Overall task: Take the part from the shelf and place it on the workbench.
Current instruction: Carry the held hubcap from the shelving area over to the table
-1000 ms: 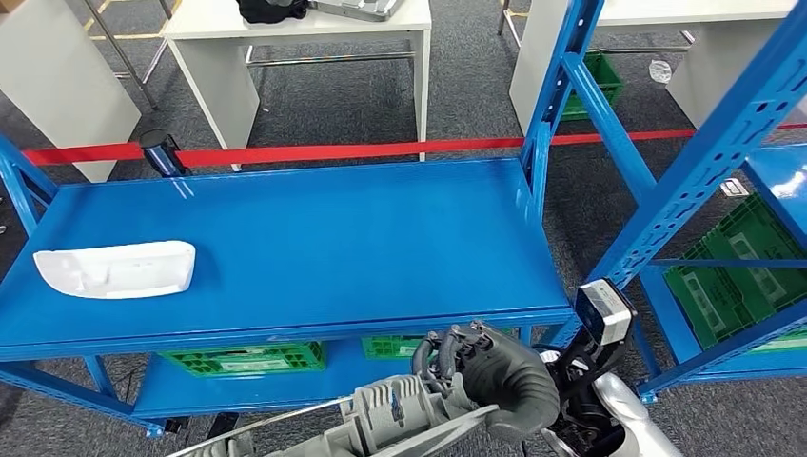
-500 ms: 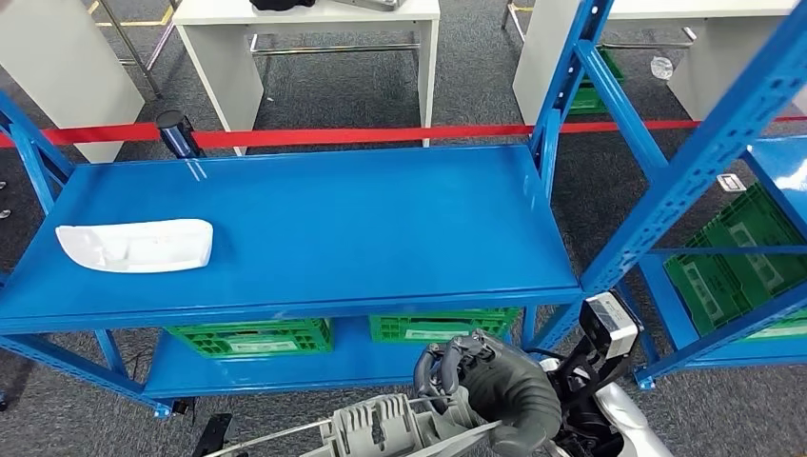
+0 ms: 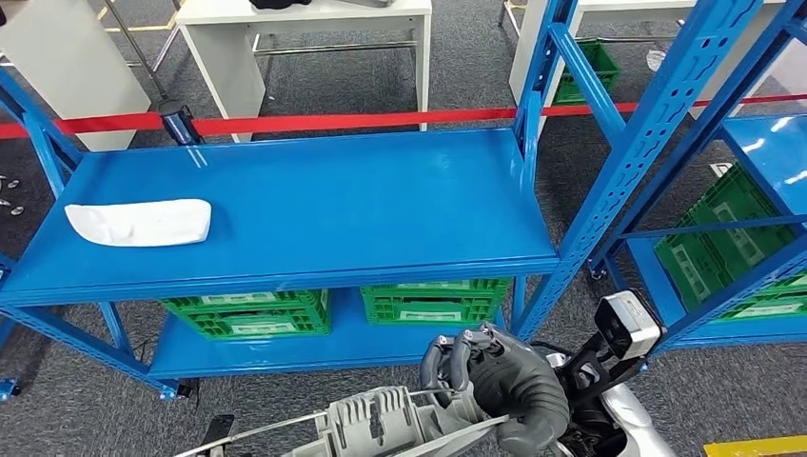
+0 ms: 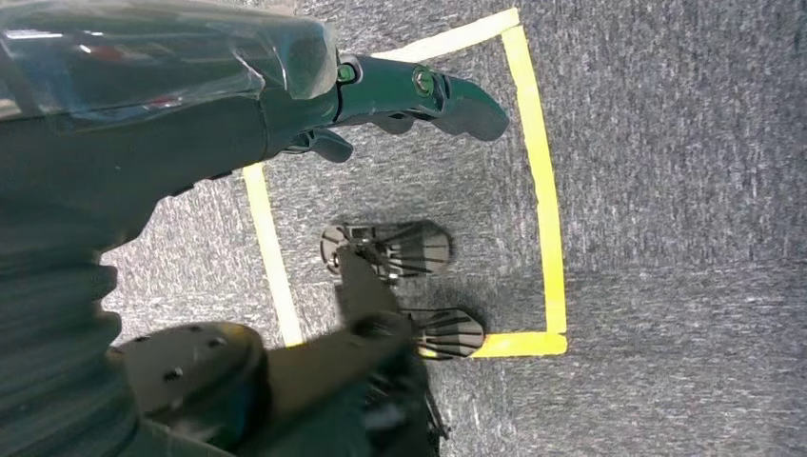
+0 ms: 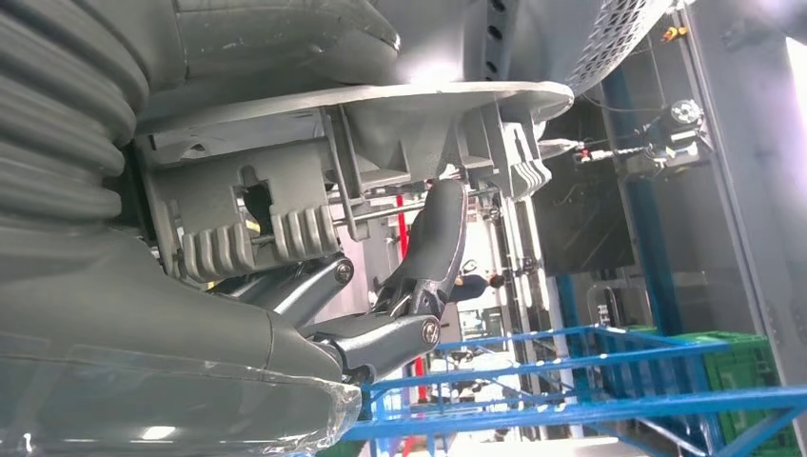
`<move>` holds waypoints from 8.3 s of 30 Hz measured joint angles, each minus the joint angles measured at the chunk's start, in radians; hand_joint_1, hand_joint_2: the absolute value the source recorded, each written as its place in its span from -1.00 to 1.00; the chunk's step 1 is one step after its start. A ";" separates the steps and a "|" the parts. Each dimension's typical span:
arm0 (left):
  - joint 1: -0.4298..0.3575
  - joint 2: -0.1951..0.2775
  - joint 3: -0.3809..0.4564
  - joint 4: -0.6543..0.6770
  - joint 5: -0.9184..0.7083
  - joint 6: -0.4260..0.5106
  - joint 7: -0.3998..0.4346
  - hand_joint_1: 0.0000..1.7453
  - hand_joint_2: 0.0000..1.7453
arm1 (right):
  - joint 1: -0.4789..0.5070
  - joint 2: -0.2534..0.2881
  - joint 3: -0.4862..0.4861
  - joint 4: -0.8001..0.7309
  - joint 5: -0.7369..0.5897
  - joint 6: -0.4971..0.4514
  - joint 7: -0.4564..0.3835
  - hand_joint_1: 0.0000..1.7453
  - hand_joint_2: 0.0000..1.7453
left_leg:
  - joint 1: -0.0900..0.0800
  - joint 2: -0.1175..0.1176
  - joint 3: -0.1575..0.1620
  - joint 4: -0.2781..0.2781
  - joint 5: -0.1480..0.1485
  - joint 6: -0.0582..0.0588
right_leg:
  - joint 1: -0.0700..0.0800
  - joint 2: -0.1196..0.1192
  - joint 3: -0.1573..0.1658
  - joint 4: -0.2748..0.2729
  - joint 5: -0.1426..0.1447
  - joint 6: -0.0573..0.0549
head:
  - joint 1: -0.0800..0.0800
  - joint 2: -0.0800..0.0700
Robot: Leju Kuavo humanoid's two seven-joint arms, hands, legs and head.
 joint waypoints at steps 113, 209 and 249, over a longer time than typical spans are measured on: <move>0.038 0.005 0.005 -0.013 0.024 0.010 -0.043 -1.00 1.00 | -0.047 0.043 -0.020 -0.019 0.025 0.051 -0.005 1.00 1.00 | -0.004 0.007 -0.163 -0.011 0.111 0.008 | -0.003 -0.004 0.114 -0.039 -0.081 0.005 | 0.002 0.000; 0.036 -0.004 0.026 -0.029 -0.020 0.002 -0.049 -1.00 1.00 | -0.005 0.071 -0.048 -0.043 0.144 0.056 -0.084 1.00 1.00 | 0.004 0.006 -0.169 0.230 -0.077 -0.007 | -0.001 -0.001 0.059 -0.032 -0.030 -0.003 | 0.001 0.000; 0.030 0.006 0.036 -0.028 -0.069 0.004 -0.049 -1.00 1.00 | -0.032 0.077 -0.065 -0.051 0.228 0.076 -0.183 1.00 1.00 | -0.011 0.030 -0.035 -0.054 0.042 0.033 | 0.005 -0.056 0.038 -0.016 -0.030 0.028 | 0.000 0.000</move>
